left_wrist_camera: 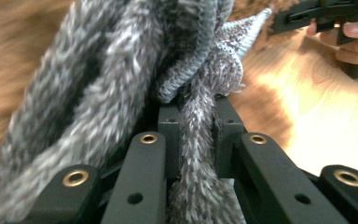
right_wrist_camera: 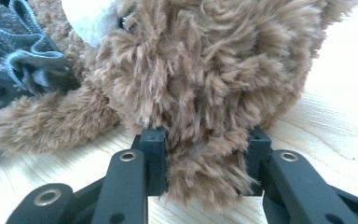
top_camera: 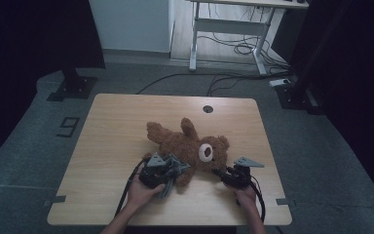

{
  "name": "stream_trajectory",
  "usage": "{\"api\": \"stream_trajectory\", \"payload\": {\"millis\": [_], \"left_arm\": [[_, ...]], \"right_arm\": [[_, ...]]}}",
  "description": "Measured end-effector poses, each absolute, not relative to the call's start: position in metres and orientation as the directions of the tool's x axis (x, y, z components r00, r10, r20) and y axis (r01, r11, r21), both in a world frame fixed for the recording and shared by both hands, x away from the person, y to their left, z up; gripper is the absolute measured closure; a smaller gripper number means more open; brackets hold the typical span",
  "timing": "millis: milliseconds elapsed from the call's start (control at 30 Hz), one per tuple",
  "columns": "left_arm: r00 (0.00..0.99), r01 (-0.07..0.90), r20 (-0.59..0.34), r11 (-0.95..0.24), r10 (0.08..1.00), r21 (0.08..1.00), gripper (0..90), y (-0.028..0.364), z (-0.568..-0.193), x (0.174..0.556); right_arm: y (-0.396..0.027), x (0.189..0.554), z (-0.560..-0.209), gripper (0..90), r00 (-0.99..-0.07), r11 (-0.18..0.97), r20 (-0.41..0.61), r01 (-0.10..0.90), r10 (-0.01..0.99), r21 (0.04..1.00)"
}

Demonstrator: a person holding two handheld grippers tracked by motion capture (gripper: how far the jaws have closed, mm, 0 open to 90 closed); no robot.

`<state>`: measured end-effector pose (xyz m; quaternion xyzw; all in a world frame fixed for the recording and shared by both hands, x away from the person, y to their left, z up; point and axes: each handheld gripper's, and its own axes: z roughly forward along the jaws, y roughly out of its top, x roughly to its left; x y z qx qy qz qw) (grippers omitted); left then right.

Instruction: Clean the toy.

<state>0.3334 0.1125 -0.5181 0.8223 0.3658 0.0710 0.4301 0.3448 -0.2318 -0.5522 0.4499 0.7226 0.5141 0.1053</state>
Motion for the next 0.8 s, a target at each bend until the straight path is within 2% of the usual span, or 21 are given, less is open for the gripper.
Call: {"api": "stream_trajectory", "payload": {"millis": [267, 367, 533, 800], "left_arm": [[0.653, 0.561, -0.190, -0.300, 0.733, 0.771, 77.2, 0.169, -0.510, 0.333], [0.640, 0.577, -0.254, -0.236, 0.726, 0.782, 77.2, 0.179, -0.503, 0.336], [0.667, 0.516, -0.206, -0.244, 0.716, 0.821, 77.2, 0.162, -0.477, 0.346], [0.702, 0.469, -0.180, -0.256, 0.689, 0.845, 77.0, 0.118, -0.448, 0.375]], "right_arm": [[-0.232, 0.345, -0.552, 62.8, -0.577, 0.072, 0.305, 0.539, 0.758, 0.839], [-0.232, 0.345, -0.552, 62.8, -0.578, 0.073, 0.304, 0.537, 0.758, 0.840], [-0.232, 0.345, -0.552, 62.7, -0.579, 0.076, 0.302, 0.537, 0.757, 0.840], [-0.232, 0.345, -0.552, 62.7, -0.584, 0.083, 0.295, 0.533, 0.756, 0.842]]}}
